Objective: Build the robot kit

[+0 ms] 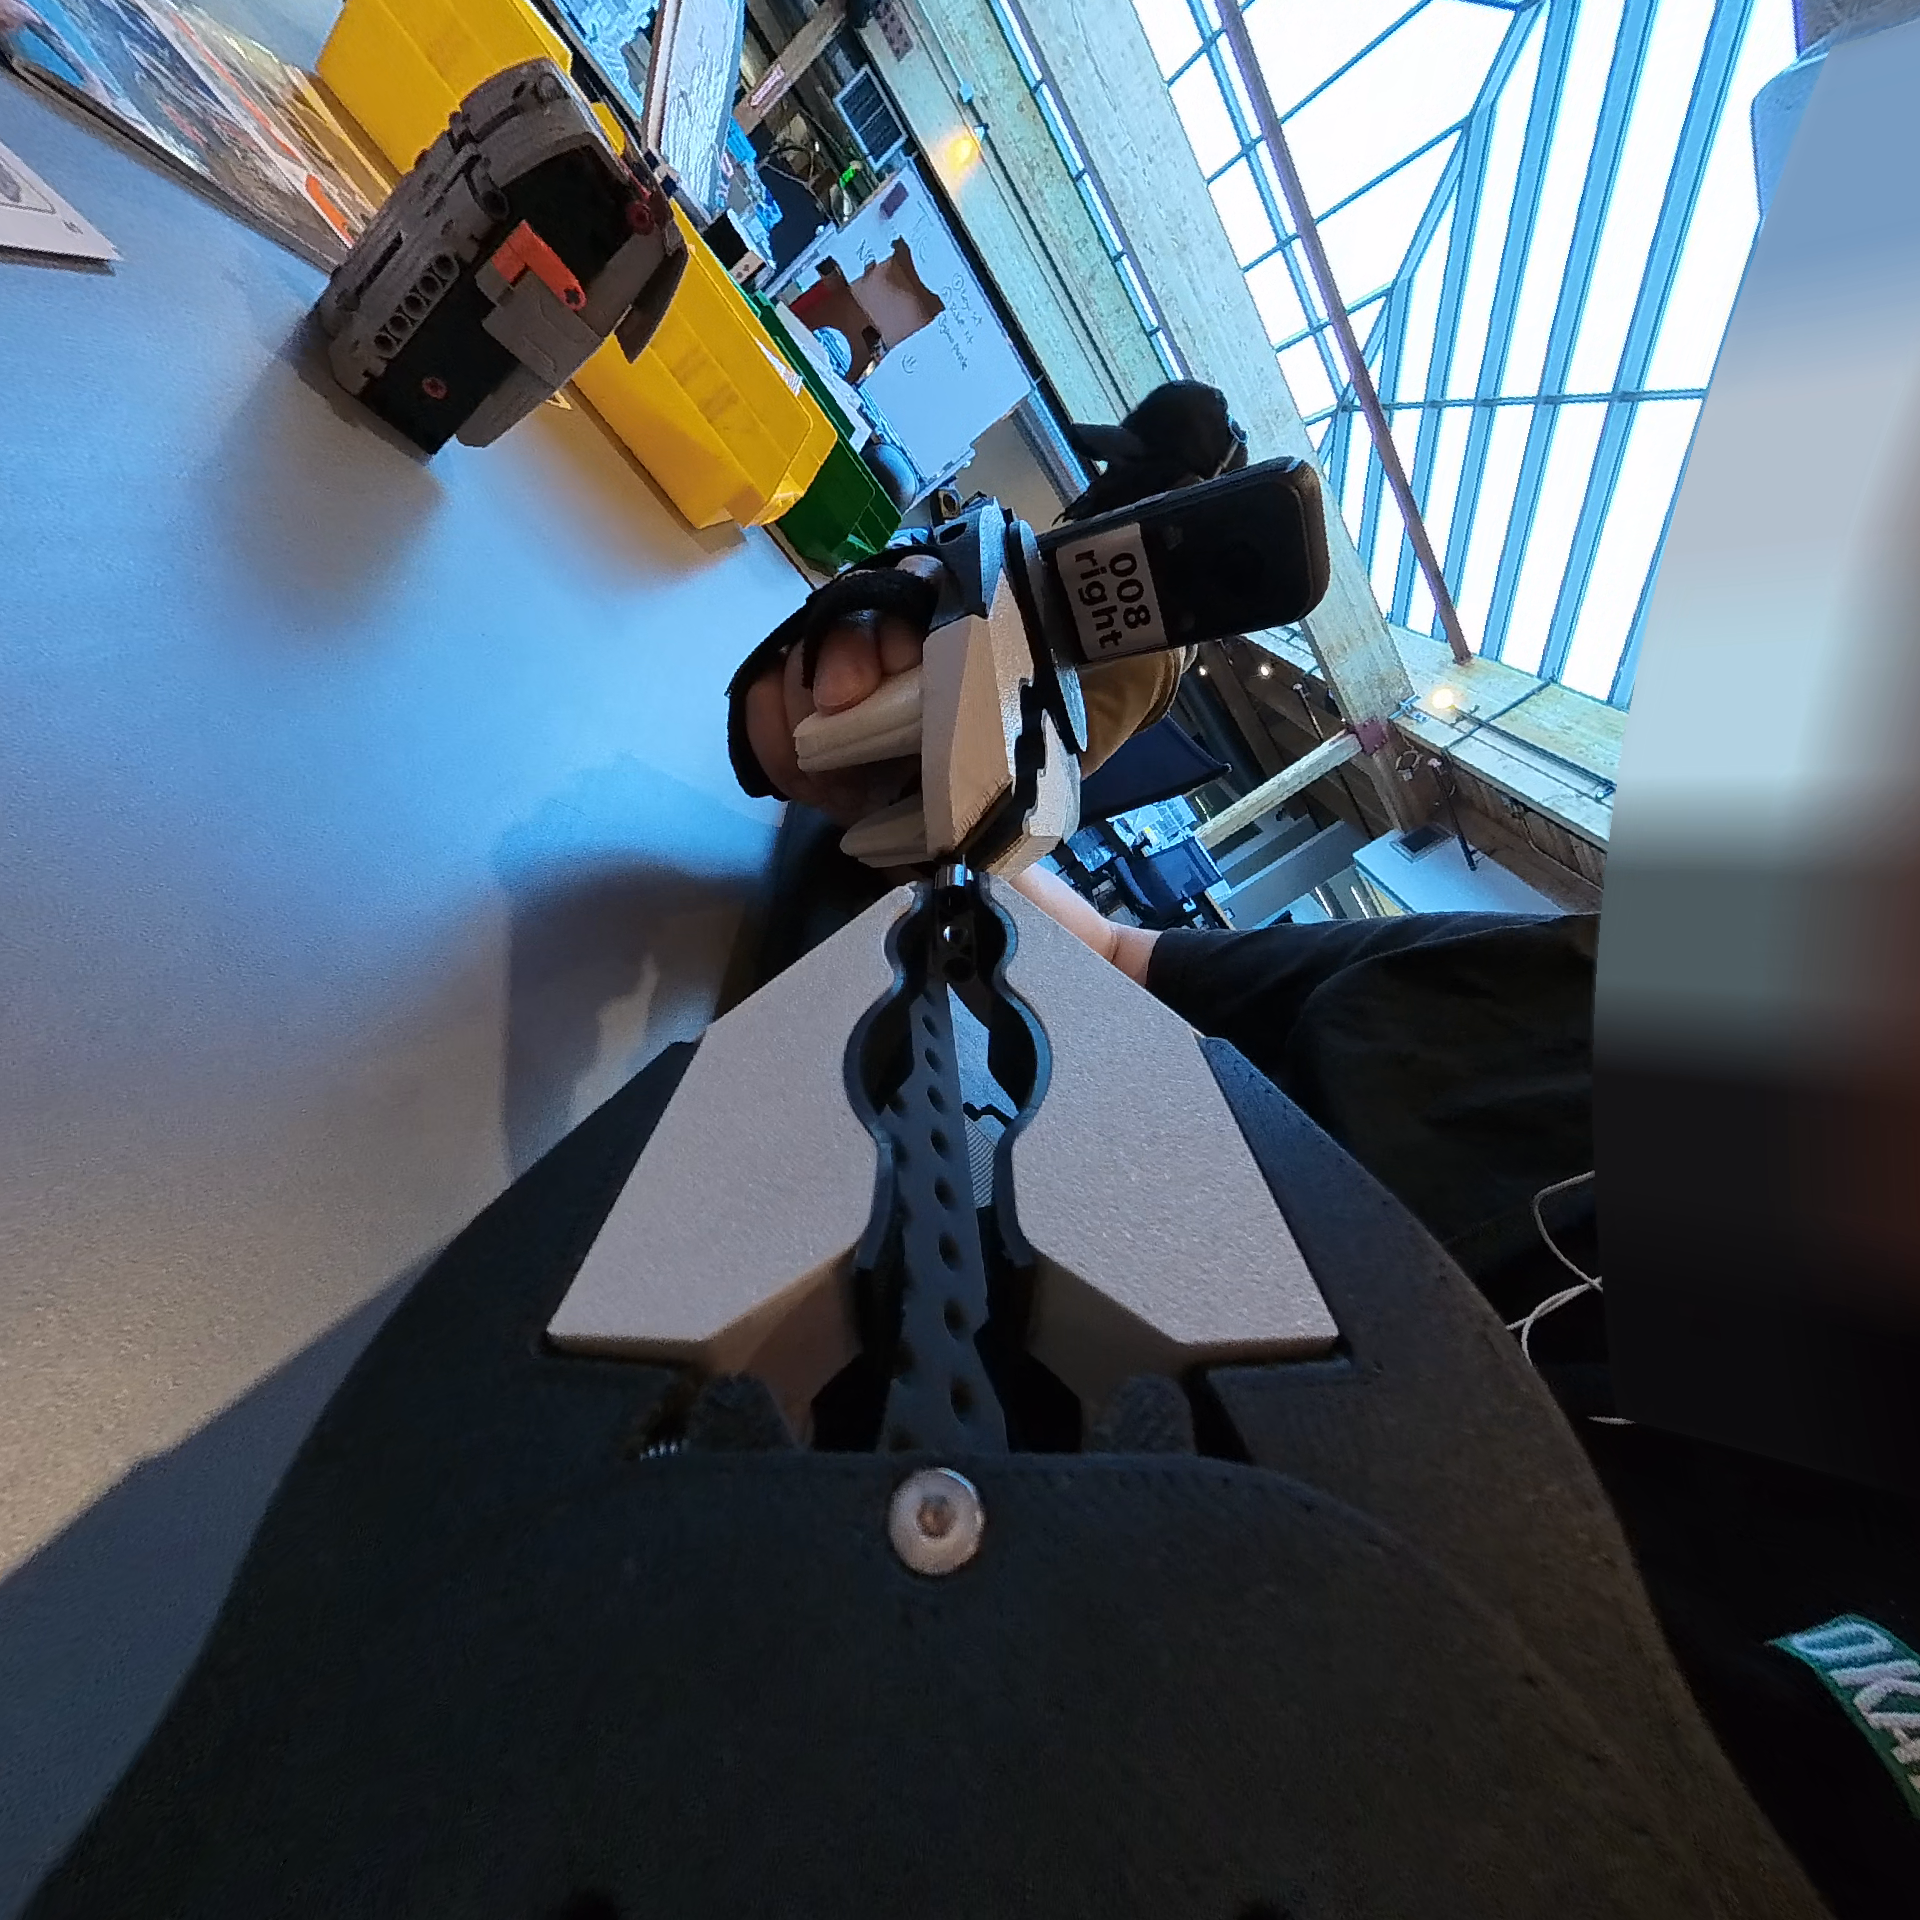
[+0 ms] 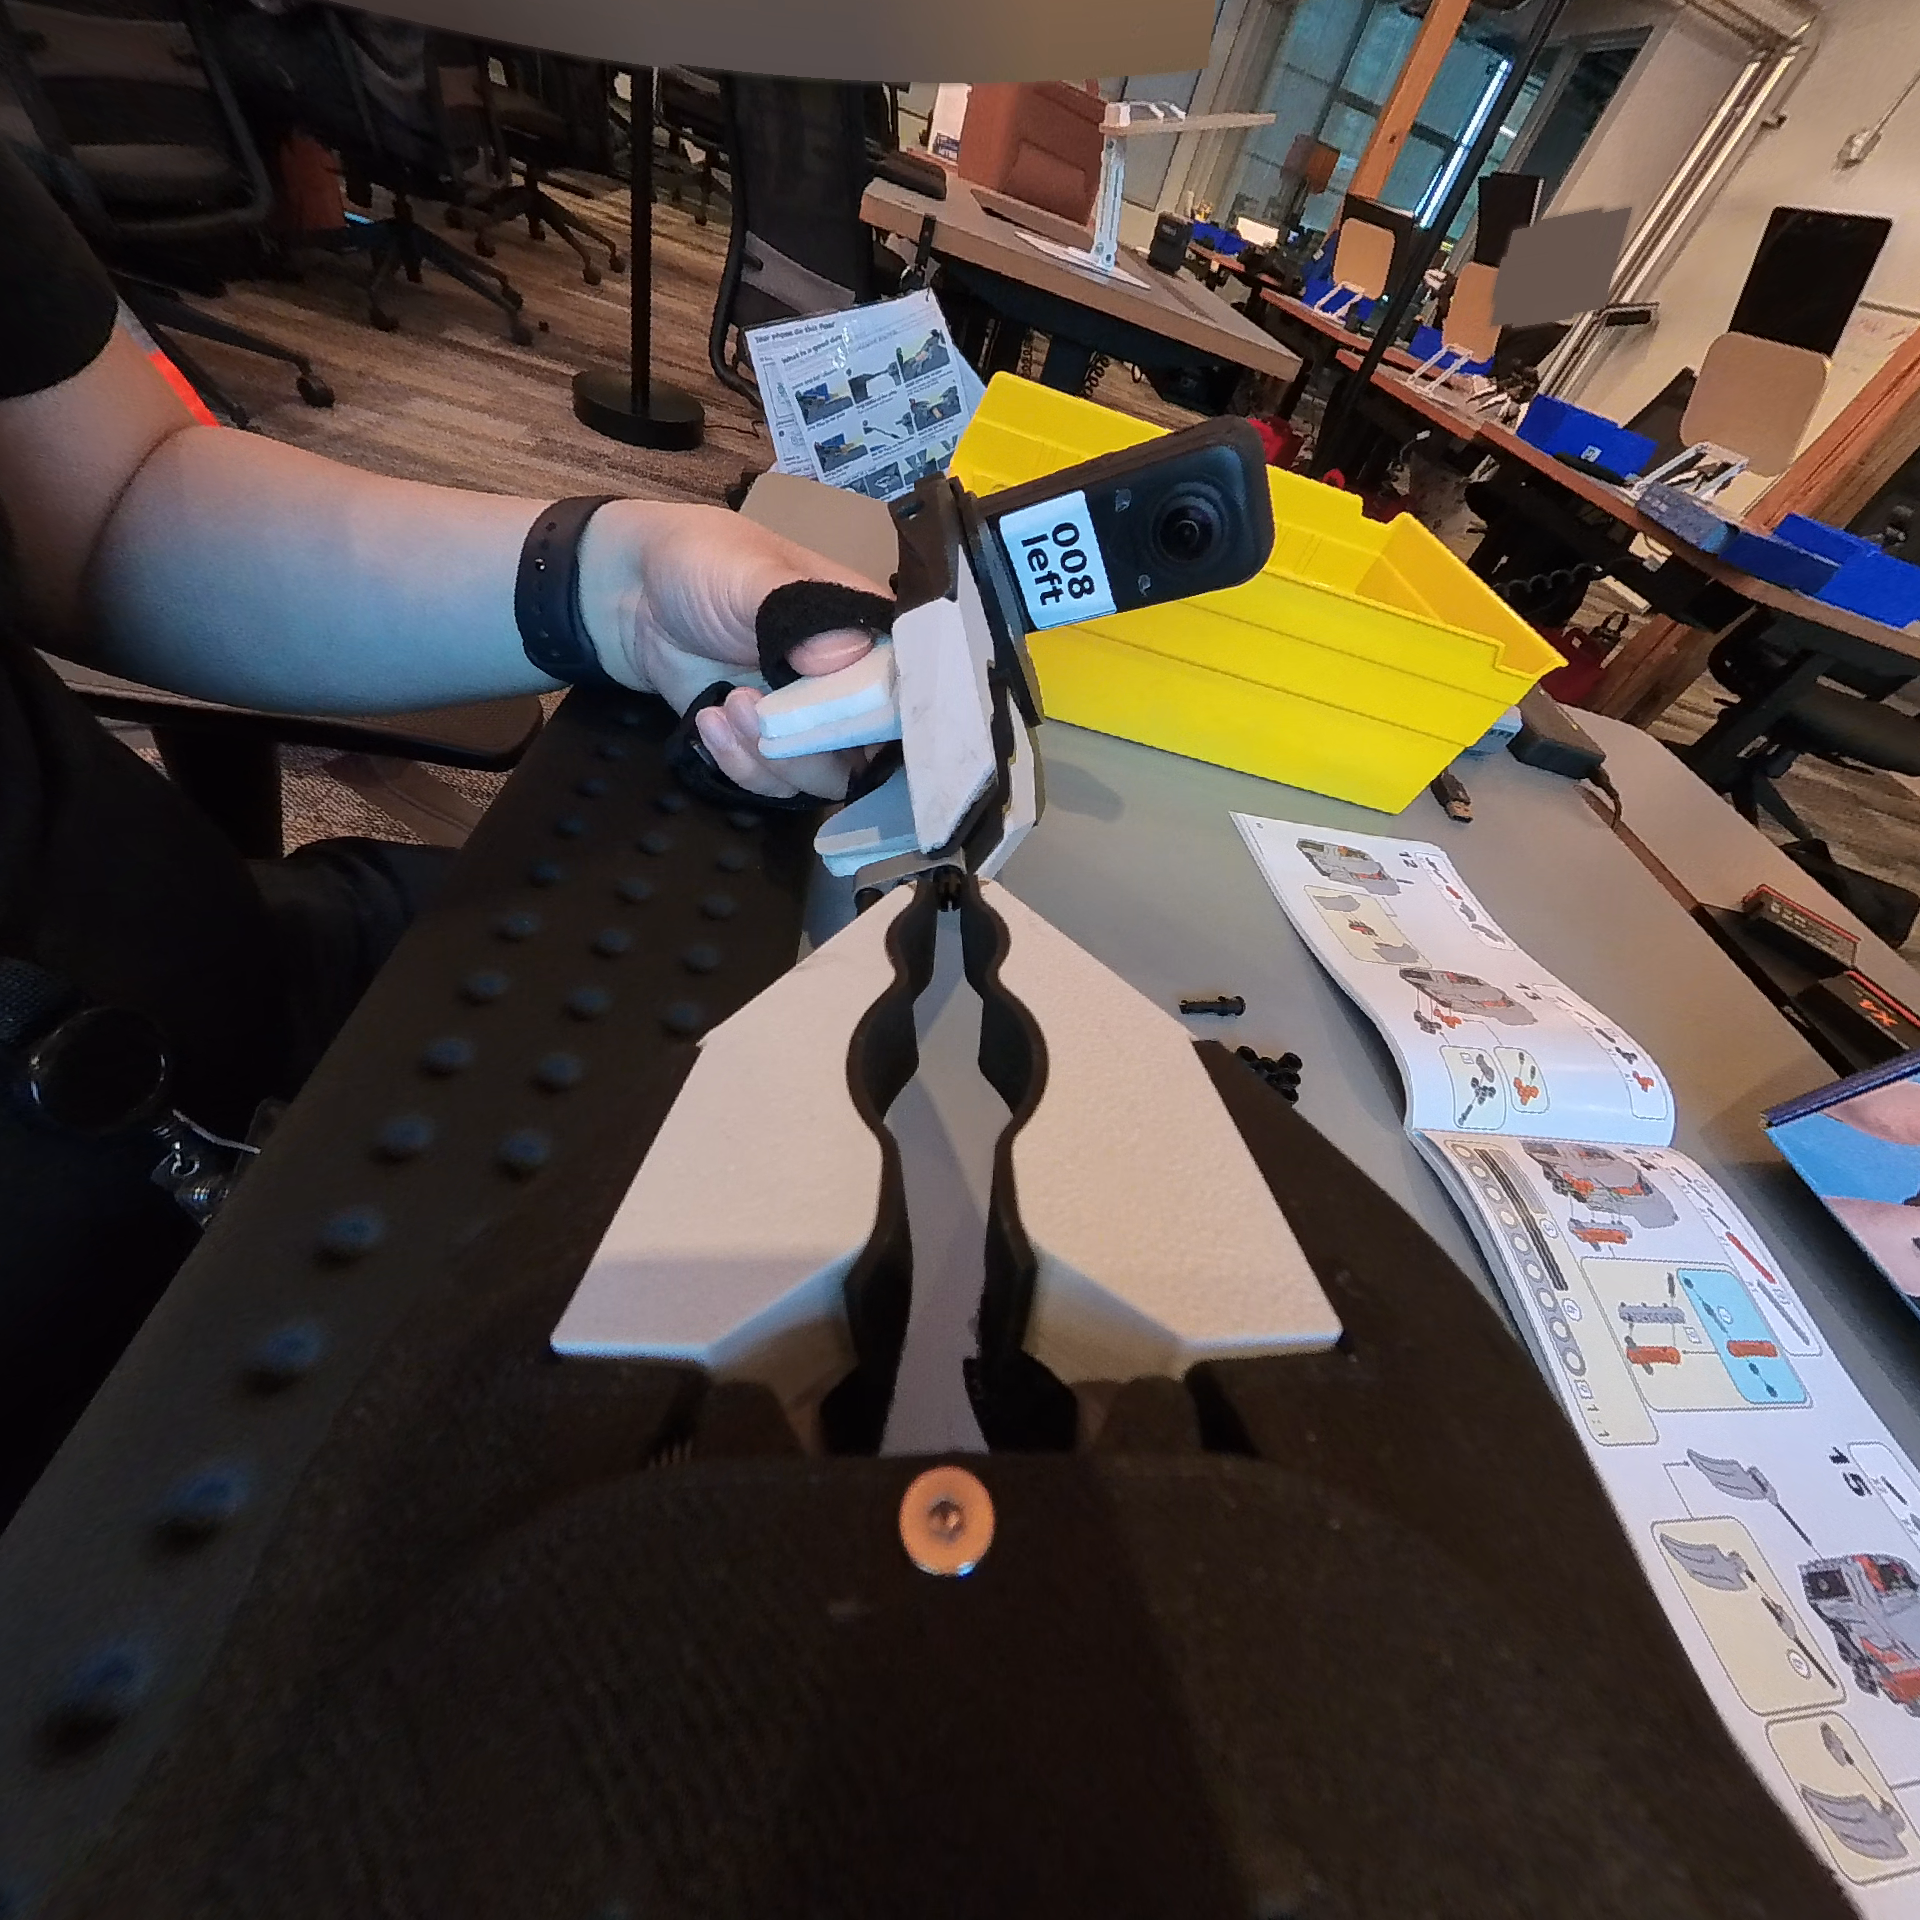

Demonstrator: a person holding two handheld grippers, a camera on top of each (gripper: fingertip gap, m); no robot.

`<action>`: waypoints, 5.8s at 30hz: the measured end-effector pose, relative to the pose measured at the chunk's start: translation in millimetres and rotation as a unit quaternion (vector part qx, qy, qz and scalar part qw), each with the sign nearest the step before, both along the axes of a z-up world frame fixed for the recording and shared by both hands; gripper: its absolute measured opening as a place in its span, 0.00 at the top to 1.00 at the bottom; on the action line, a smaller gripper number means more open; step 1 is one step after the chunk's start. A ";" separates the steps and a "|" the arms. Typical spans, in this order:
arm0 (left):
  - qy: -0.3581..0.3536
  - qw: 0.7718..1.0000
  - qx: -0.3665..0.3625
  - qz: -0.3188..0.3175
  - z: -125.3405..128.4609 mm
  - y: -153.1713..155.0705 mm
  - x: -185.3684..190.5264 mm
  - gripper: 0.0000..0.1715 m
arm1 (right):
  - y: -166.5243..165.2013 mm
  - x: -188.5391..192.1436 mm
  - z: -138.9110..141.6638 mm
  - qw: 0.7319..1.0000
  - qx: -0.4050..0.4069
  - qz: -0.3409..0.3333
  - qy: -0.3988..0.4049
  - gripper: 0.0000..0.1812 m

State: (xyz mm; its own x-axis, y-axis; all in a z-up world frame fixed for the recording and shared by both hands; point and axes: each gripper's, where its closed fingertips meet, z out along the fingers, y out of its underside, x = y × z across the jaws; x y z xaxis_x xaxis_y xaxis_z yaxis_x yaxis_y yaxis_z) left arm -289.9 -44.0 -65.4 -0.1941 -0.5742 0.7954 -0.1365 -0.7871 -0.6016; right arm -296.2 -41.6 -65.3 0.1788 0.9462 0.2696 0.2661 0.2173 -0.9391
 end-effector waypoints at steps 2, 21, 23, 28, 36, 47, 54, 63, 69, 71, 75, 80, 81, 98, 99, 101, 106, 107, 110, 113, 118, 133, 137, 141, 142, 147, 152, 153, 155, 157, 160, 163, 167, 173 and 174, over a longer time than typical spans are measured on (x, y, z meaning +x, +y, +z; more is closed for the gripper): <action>0.000 1.000 -0.001 -0.001 -0.2 0.0 -0.1 0.98 | -0.1 0.0 -0.2 1.000 -0.001 0.001 0.000 0.98; -0.009 1.000 -0.010 -0.002 2.1 0.6 -2.3 0.98 | 0.6 0.8 2.2 1.000 0.003 -0.002 0.011 0.95; -0.009 1.000 -0.009 -0.003 2.0 0.3 -2.1 0.98 | 0.3 0.7 2.7 1.000 0.002 0.000 0.012 0.96; -0.009 1.000 -0.011 -0.005 1.8 0.1 -1.9 0.98 | -0.9 -0.1 2.1 1.000 -0.002 0.004 0.012 0.98; -0.007 1.000 -0.012 -0.013 1.1 -2.0 -1.2 0.98 | -2.6 0.3 1.3 1.000 -0.012 0.006 0.007 0.99; 0.007 1.000 -0.011 -0.017 -2.9 -3.2 0.8 0.98 | -3.3 1.2 -3.8 0.999 -0.032 0.012 0.000 0.99; -0.003 1.000 -0.022 -0.020 -0.6 -2.7 -0.5 0.98 | -3.4 0.1 -1.2 1.000 -0.025 0.009 -0.001 0.99; -0.009 1.000 -0.021 -0.014 1.3 -0.3 0.6 0.98 | -0.8 0.3 -0.1 1.000 -0.020 0.002 -0.005 0.99; 0.002 1.000 -0.019 -0.009 -1.9 -0.4 1.5 0.88 | 4.0 6.4 5.9 1.000 -0.003 -0.019 0.007 0.99; 0.011 1.000 -0.009 -0.006 -3.8 -0.5 3.0 0.91 | 4.6 6.7 8.6 1.000 -0.011 -0.017 0.017 0.99; 0.008 1.000 0.004 0.008 -2.2 2.4 2.1 0.93 | 7.0 5.9 8.4 1.000 -0.013 -0.022 0.016 0.99; 0.014 1.000 0.016 0.002 -3.1 -0.8 3.5 0.95 | 10.0 5.1 7.3 0.999 -0.020 -0.028 0.016 0.99; 0.016 1.000 0.018 0.002 -3.4 -1.2 3.8 0.95 | 10.3 5.1 7.3 0.999 -0.022 -0.028 0.017 0.99; -0.009 1.000 -0.005 -0.003 2.7 -0.4 -1.3 0.98 | -1.6 0.3 10.1 0.999 -0.001 0.006 0.031 0.95; -0.010 1.000 -0.006 -0.002 2.7 0.1 -1.5 0.98 | -1.6 -0.6 8.3 1.000 0.000 0.006 0.025 0.95; -0.013 1.000 -0.008 -0.002 3.6 0.4 -2.0 0.98 | -1.8 -0.8 7.3 1.000 0.001 0.006 0.023 0.96; -0.012 1.000 -0.010 -0.006 3.0 -0.4 -1.5 0.98 | -1.1 -0.1 6.8 1.000 0.002 0.004 0.022 0.98; -0.011 1.000 -0.010 -0.008 3.0 -0.9 -1.4 0.98 | -1.3 -0.5 6.4 1.000 -0.001 0.005 0.021 0.98; -0.011 1.000 -0.009 -0.009 2.8 -1.2 -1.2 0.98 | -0.6 -1.0 5.0 1.000 0.000 0.003 0.017 0.97; -0.011 1.000 -0.010 -0.008 2.8 -1.1 -1.3 0.98 | -0.9 -1.3 4.2 1.000 0.000 0.004 0.015 0.98; -0.016 1.000 -0.012 -0.015 4.2 -2.9 -1.8 0.98 | -2.3 -1.7 5.4 1.000 -0.008 0.003 0.016 0.99; -0.008 1.000 -0.016 -0.001 1.3 1.5 -0.8 0.98 | 1.8 -1.6 1.7 1.000 -0.027 -0.003 0.012 0.99; -0.009 1.000 -0.023 0.006 0.7 5.0 -1.1 0.98 | 5.2 -3.3 0.2 0.999 -0.042 -0.007 0.017 0.99; -0.021 0.999 -0.030 0.001 4.5 4.9 -1.7 0.95 | 3.7 -2.2 3.6 0.999 -0.032 -0.009 0.015 0.98; -0.027 0.999 -0.035 0.017 6.0 10.1 -3.9 0.84 | 4.4 0.0 4.3 1.000 -0.018 -0.016 0.007 0.98; -0.063 0.991 -0.004 0.119 20.6 35.0 -31.3 0.79 | 27.7 28.2 0.2 0.993 -0.070 -0.071 -0.056 0.99; -0.030 0.985 0.060 0.156 26.5 34.9 -50.8 0.80 | 52.1 45.7 -36.1 0.954 -0.146 -0.110 -0.239 0.98; -0.009 0.981 0.085 0.174 23.1 38.3 -53.5 0.80 | 56.0 47.5 -41.7 0.944 -0.154 -0.109 -0.270 0.98; 0.038 0.966 0.144 0.212 11.5 46.8 -58.0 0.80 | 61.4 49.3 -52.3 0.923 -0.187 -0.098 -0.321 0.98; 0.059 0.958 0.169 0.224 4.3 49.4 -58.3 0.81 | 69.9 49.3 -59.4 0.906 -0.200 -0.089 -0.361 0.98; 0.036 0.973 0.144 0.175 6.0 40.3 -51.8 0.82 | 81.7 40.1 -61.6 0.898 -0.198 -0.060 -0.388 0.98; 0.041 0.978 0.128 0.158 1.1 41.4 -49.1 0.83 | 70.9 22.7 -63.7 0.895 -0.243 0.007 -0.373 0.98; 0.043 0.979 0.124 0.159 1.8 42.8 -51.8 0.82 | 58.3 2.0 -77.4 0.897 -0.277 0.081 -0.335 0.98; 0.212 0.943 0.223 0.130 -34.4 54.4 -61.8 0.78 | 56.6 -15.6 -96.5 0.894 -0.313 0.121 -0.297 0.98; 0.241 0.931 0.243 0.129 -42.8 59.3 -63.4 0.77 | 58.5 -15.3 -98.6 0.894 -0.311 0.128 -0.295 0.98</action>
State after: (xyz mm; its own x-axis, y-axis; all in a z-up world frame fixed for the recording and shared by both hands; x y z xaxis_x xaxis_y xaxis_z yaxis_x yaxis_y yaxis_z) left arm -353.3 15.2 -108.2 0.3116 -0.8668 0.3892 -0.3272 -0.4825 -0.8125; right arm -311.5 16.9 -163.9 -0.0641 0.9355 -0.3475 0.7717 -0.1743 -0.6116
